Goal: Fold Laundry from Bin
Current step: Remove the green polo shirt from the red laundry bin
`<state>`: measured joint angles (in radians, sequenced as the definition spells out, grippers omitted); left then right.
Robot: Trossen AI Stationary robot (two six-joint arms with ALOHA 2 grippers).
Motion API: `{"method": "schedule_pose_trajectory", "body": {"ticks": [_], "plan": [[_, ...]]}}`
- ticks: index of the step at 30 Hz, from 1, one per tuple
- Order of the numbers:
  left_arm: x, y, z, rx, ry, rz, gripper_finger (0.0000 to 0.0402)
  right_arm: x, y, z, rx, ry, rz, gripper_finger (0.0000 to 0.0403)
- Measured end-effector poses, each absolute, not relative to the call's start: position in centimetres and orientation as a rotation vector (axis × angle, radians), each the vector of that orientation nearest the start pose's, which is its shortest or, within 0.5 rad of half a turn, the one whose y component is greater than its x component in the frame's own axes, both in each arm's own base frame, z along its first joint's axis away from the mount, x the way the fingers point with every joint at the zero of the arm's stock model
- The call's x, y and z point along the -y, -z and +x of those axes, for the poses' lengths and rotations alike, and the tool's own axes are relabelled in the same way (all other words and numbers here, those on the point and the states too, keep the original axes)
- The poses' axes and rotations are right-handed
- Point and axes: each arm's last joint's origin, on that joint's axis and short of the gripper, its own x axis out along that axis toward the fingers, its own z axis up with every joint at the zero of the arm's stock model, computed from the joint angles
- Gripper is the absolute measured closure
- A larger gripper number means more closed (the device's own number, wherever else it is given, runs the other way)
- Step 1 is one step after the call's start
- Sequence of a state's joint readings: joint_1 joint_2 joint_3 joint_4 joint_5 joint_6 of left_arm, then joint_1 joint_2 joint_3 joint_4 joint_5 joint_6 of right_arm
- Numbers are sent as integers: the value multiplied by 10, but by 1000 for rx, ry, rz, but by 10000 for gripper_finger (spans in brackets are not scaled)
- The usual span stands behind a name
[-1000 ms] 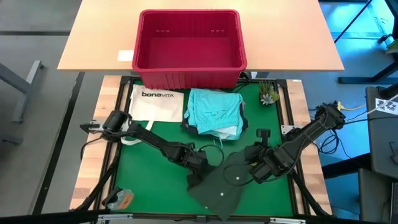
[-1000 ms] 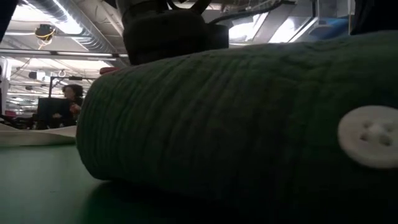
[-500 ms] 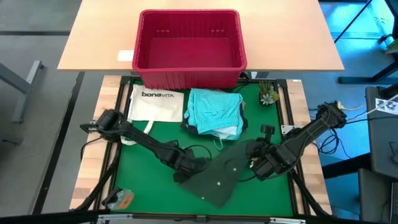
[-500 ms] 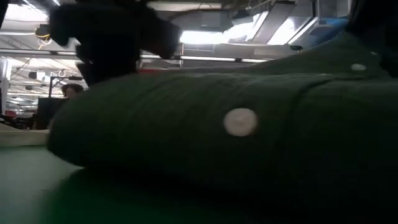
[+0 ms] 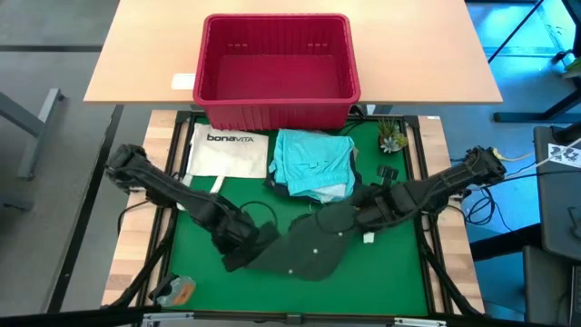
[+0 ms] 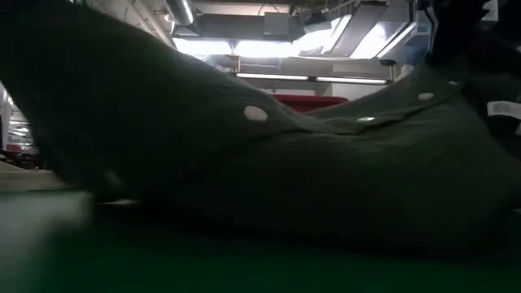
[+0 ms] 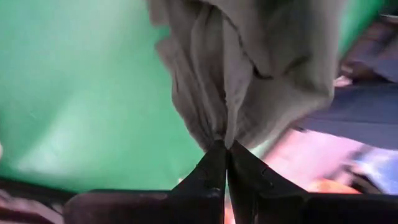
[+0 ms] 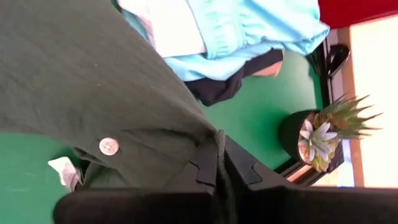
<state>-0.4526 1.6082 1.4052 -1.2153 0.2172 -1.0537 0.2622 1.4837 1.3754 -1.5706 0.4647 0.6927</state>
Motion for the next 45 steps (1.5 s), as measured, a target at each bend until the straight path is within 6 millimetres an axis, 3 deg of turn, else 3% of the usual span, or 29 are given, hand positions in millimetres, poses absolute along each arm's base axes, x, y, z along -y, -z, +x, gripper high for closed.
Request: {"method": "schedule_pose_trajectory", "body": {"ticks": [8, 12, 17, 24, 29, 34, 45], "plan": [[120, -332, 226, -1461, -149, -851, 401, -28, -306, 235, -1458, 668, 18, 400], [105, -342, 214, -1345, -275, -799, 401, -21, -305, 237, -1508, 621, 55, 400], [90, -335, 212, -1286, -504, -697, 401, -15, -295, 235, -1575, 592, 54, 400], [68, -300, 214, -1257, -747, -630, 401, -2, -266, 225, -1687, 664, 46, 400], [60, -283, 213, -1278, -806, -584, 401, -1, -260, 222, -1715, 671, 32, 400], [58, -296, 215, -1225, -781, -495, 401, 0, -275, 226, -1669, 625, -6, 400], [48, -365, 204, -1034, -798, -329, 401, 3, -343, 217, -1375, 602, -36, 400]]}}
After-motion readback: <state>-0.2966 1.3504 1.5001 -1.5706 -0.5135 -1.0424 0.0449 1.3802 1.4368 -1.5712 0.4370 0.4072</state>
